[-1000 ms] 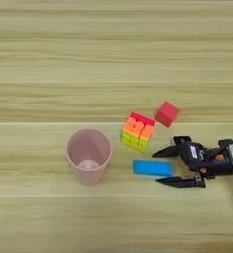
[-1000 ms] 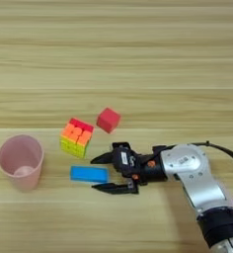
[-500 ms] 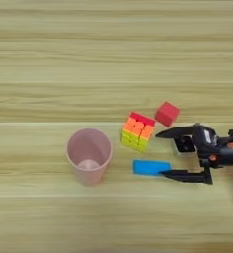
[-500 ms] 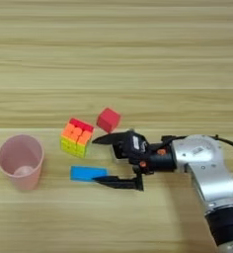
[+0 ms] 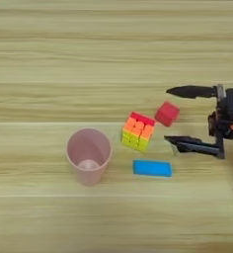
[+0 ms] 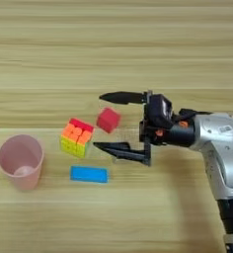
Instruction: Move the objects on the table
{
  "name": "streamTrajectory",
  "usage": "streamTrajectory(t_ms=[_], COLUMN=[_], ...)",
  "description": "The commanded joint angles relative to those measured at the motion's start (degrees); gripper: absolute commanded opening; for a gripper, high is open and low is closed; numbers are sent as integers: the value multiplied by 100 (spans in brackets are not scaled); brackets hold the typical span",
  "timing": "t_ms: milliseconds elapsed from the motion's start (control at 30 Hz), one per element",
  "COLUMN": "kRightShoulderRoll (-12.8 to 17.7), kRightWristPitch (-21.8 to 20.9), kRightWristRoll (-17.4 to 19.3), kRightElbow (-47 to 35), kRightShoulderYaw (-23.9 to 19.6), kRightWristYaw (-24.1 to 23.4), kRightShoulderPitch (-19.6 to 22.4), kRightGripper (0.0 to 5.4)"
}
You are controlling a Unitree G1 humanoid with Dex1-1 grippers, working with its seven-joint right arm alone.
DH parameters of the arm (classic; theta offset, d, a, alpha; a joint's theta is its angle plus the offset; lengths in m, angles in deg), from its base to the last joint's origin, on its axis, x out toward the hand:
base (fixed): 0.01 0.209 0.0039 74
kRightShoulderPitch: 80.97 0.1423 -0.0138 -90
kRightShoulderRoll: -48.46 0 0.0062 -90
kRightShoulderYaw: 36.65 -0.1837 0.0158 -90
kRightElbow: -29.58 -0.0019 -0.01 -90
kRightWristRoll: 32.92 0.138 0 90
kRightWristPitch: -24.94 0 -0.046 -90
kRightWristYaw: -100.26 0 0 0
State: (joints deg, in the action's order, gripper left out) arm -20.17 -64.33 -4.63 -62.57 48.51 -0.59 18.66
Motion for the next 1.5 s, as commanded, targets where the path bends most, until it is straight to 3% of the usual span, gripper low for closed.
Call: streamTrajectory(t_ms=[33,567,1233,1500], kRightShoulderRoll=[108,-128,-704,-1057], kRightWristPitch=[-74,-198,-389,-426], kRightWristRoll=[-57,-590,-1411,-1742], kRightElbow=[-410,-364,-108,208], kRightShoulderYaw=[-22,745,1568,1820], kRightWristYaw=[-218,-127,-449,-783], kRightShoulderPitch=[212,98,240,406], kRightGripper=[538,538,538,538])
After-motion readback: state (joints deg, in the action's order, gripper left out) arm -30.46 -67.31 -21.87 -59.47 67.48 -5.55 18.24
